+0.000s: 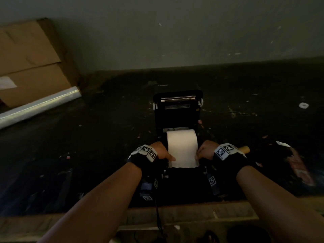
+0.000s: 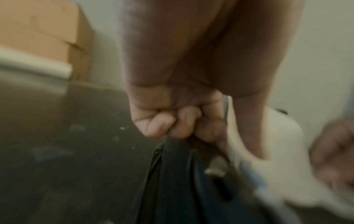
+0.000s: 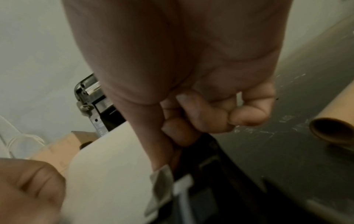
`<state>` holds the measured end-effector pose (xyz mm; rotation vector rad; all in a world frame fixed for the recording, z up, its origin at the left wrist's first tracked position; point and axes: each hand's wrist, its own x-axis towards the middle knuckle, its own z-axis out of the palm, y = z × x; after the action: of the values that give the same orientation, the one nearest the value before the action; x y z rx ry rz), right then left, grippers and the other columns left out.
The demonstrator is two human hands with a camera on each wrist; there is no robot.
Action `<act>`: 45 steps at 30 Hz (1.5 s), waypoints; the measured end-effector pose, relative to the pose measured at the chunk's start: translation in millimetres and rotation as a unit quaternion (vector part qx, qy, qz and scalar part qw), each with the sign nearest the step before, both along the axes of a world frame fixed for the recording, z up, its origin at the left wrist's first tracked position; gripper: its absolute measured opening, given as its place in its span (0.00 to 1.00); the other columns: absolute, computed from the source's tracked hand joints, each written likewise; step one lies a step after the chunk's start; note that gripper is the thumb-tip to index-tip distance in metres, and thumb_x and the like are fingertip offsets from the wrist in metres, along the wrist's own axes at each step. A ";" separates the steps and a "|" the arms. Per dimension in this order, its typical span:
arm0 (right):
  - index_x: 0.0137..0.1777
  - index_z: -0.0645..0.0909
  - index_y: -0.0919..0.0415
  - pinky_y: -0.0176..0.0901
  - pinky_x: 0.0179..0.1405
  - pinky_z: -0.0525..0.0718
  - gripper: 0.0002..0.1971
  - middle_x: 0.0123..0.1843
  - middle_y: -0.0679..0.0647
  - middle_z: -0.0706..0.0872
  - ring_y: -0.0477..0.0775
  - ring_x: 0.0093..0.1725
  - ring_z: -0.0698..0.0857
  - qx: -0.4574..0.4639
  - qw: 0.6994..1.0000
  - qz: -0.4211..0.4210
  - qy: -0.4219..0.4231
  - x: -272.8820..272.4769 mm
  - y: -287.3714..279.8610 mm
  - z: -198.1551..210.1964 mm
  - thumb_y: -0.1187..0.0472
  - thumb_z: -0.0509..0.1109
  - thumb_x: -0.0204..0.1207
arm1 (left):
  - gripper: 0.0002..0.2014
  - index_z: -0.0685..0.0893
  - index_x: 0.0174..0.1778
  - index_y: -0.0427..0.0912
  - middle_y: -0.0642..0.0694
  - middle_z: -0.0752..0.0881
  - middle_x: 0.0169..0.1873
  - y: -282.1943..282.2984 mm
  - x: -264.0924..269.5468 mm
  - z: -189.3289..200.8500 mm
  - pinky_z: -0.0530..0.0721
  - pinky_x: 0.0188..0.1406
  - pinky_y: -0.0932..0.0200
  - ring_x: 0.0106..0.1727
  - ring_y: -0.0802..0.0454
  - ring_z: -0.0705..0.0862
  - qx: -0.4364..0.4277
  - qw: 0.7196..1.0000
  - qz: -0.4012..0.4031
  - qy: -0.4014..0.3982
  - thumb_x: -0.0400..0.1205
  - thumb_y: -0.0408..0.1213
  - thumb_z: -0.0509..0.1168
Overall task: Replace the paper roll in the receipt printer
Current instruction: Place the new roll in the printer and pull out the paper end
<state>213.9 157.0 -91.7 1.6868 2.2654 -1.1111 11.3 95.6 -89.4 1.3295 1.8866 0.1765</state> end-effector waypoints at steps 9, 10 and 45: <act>0.49 0.88 0.66 0.38 0.47 0.78 0.15 0.51 0.59 0.90 0.55 0.50 0.86 0.019 0.999 -0.007 0.030 3.0 -1.9 -2.3 0.57 0.77 0.67 | 0.25 0.84 0.60 0.31 0.35 0.85 0.61 -2.9 -2.2 -8.9 0.82 0.62 0.53 0.62 0.40 0.84 -0.001 1.000 0.006 0.021 0.70 0.42 0.76; 0.49 0.89 0.65 0.38 0.48 0.78 0.15 0.54 0.59 0.90 0.57 0.54 0.86 0.022 1.000 0.002 0.017 2.8 -2.0 -1.8 0.56 0.76 0.67 | 0.25 0.84 0.60 0.31 0.35 0.85 0.61 -2.7 -2.0 -8.6 0.82 0.62 0.53 0.63 0.40 0.83 0.002 1.000 0.002 0.020 0.70 0.42 0.76; 0.59 0.84 0.55 0.45 0.64 0.77 0.15 0.59 0.55 0.85 0.54 0.60 0.81 0.195 0.950 0.245 -0.020 18.6 -66.9 15.1 0.51 0.62 0.78 | 0.18 0.83 0.63 0.45 0.43 0.82 0.61 -49.1 18.6 5.7 0.78 0.60 0.47 0.62 0.42 0.77 0.169 0.868 -0.390 0.255 0.83 0.48 0.57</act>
<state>232.5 90.1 -76.6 1.1047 2.7881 -0.5427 29.9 46.6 -83.6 2.4691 1.5811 -0.3082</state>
